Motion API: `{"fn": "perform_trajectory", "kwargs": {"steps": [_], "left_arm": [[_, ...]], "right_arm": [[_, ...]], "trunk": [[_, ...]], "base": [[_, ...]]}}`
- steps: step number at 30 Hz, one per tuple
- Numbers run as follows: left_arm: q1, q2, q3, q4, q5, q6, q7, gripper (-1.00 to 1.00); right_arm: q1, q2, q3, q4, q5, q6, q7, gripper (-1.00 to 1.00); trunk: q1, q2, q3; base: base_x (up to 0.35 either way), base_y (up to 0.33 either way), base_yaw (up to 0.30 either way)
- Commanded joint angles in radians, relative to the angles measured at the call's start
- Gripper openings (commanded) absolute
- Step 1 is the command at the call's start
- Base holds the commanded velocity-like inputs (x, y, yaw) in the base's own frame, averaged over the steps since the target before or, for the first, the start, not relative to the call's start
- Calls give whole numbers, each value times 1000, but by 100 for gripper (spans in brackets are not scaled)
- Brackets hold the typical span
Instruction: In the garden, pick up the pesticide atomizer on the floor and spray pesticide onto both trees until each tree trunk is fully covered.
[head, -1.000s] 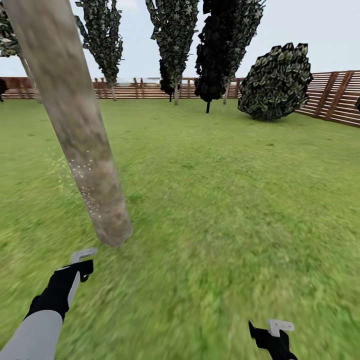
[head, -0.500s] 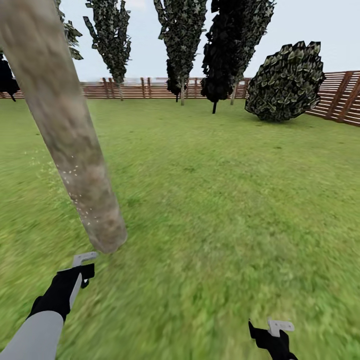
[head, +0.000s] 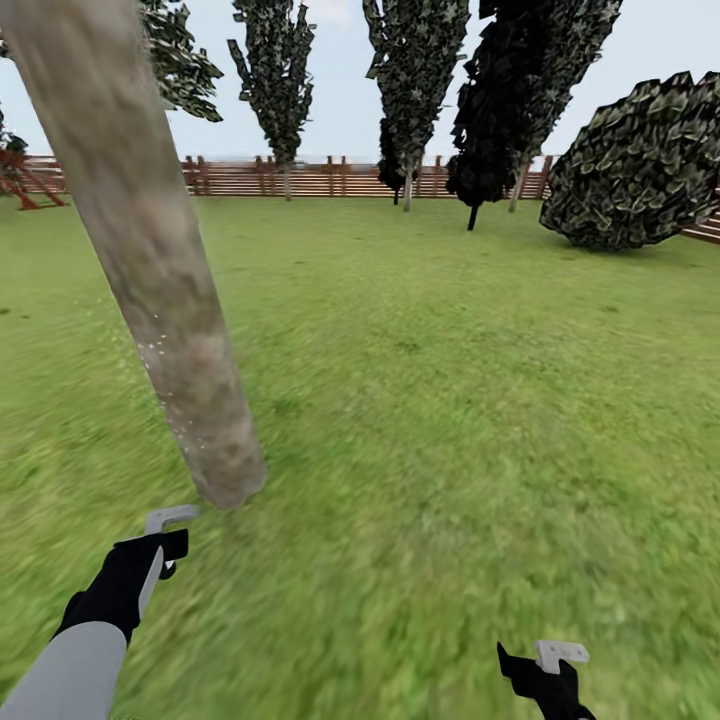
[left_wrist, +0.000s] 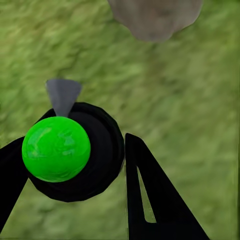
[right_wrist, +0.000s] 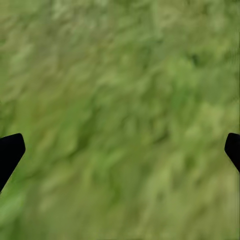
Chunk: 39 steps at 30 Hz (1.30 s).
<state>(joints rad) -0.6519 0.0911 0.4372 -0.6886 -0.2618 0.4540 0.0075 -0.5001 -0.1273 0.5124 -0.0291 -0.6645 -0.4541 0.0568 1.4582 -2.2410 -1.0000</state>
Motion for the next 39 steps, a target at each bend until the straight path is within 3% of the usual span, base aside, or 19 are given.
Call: {"fn": "perform_trajectory", "kwargs": {"steps": [1, 19, 39], "left_arm": [[0, -1, -1, 0, -1, 0, 0, -100], [0, -4, 0, 0, -1, 0, 0, -100], [0, -4, 0, 0, 0, 0, 2, -100]], "right_arm": [[0, 0, 0, 0, 0, 0, 0, 100], [0, -1, 0, 0, 0, 1, 1, 100], [0, 0, 0, 0, 0, 1, 1, 100]], "trunk": [[0, 0, 0], [0, 0, 0], [0, 0, 0]], "base": [[176, -275, 275], [165, -295, 59], [165, -296, 254]]}}
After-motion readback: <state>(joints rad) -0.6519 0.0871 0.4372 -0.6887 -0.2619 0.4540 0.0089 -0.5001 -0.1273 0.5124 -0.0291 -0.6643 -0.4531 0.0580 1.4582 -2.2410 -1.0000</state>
